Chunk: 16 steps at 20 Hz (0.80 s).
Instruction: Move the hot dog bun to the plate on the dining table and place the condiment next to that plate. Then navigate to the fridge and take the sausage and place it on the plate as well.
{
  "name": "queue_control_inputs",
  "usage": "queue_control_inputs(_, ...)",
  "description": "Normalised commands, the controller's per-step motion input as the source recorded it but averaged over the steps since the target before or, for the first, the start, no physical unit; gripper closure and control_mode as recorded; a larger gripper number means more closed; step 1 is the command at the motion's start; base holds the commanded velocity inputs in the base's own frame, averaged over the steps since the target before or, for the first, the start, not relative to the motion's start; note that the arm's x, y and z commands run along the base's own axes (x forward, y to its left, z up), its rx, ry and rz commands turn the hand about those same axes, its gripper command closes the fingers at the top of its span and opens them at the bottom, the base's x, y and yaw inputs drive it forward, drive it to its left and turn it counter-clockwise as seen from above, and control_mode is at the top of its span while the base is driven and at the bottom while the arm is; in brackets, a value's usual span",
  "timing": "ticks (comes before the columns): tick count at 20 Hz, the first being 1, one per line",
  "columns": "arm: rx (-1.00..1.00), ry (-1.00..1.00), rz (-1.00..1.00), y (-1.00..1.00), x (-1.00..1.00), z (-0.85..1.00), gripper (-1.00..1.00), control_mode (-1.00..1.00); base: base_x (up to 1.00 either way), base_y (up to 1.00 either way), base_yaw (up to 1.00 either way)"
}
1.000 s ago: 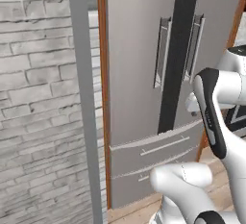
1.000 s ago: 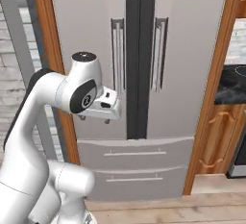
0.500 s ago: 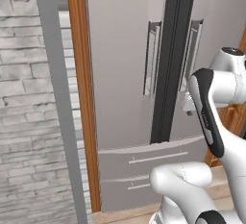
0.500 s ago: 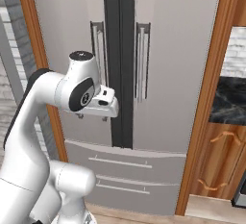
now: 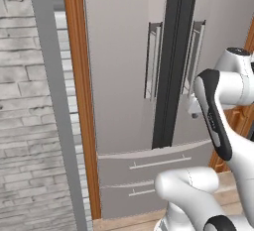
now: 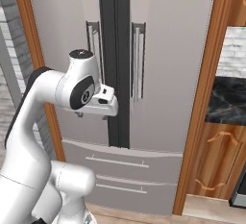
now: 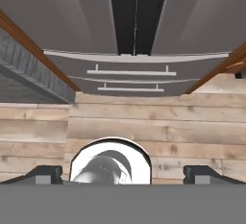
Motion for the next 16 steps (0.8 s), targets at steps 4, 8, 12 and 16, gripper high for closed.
queue_control_inputs(4,0.00,-0.17,-0.01,-0.12,-0.08,0.22,-1.00,-1.00,0.00,0.00,0.00)
queue_control_inputs(8,0.00,-0.34,-0.06,-0.37,0.00,0.57,-1.00,-1.00,0.00,0.00,0.00)
queue_control_inputs(12,0.00,-0.24,-0.07,-0.36,0.19,0.47,-1.00,-1.00,0.00,0.00,0.00)
queue_control_inputs(16,0.00,-0.13,-0.06,-0.25,0.72,0.27,-1.00,-1.00,0.00,0.00,0.00)
